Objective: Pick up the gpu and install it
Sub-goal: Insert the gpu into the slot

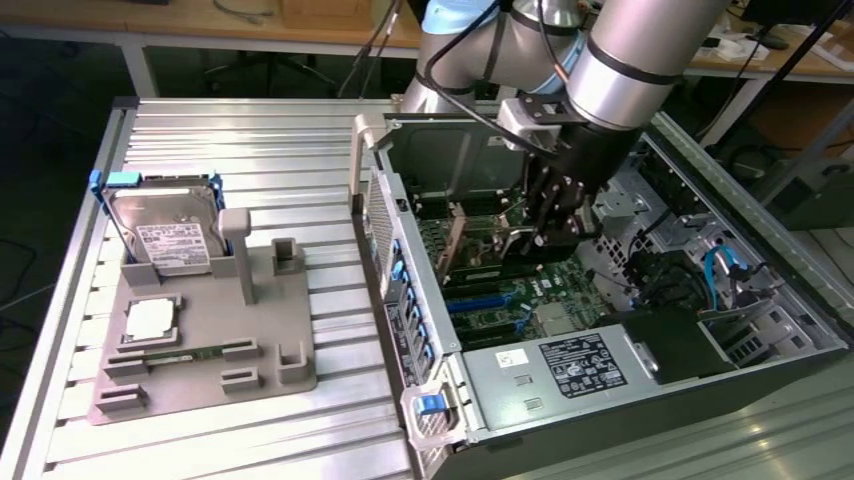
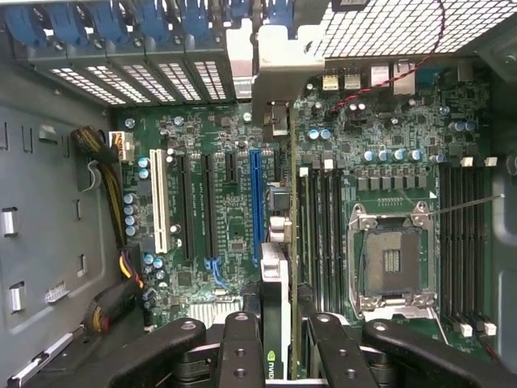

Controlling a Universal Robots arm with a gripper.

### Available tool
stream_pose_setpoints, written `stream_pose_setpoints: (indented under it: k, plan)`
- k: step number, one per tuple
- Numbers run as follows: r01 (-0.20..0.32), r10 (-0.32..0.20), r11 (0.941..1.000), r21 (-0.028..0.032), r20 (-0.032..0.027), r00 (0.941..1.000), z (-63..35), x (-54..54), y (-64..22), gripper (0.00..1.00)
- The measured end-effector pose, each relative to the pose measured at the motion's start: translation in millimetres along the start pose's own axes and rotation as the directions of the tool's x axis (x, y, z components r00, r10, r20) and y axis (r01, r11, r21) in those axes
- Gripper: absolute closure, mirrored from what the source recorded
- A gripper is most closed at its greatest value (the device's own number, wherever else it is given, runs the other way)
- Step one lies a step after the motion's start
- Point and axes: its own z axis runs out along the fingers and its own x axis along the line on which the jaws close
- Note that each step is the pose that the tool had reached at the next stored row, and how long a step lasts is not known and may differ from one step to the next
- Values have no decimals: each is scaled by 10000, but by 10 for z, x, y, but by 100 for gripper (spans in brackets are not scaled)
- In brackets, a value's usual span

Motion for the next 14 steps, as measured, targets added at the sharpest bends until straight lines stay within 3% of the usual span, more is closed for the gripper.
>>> stream_pose_setpoints:
  k: [14]
  plan:
    - [91,-91,10000,-4,-2,10000,299,63,171,73]
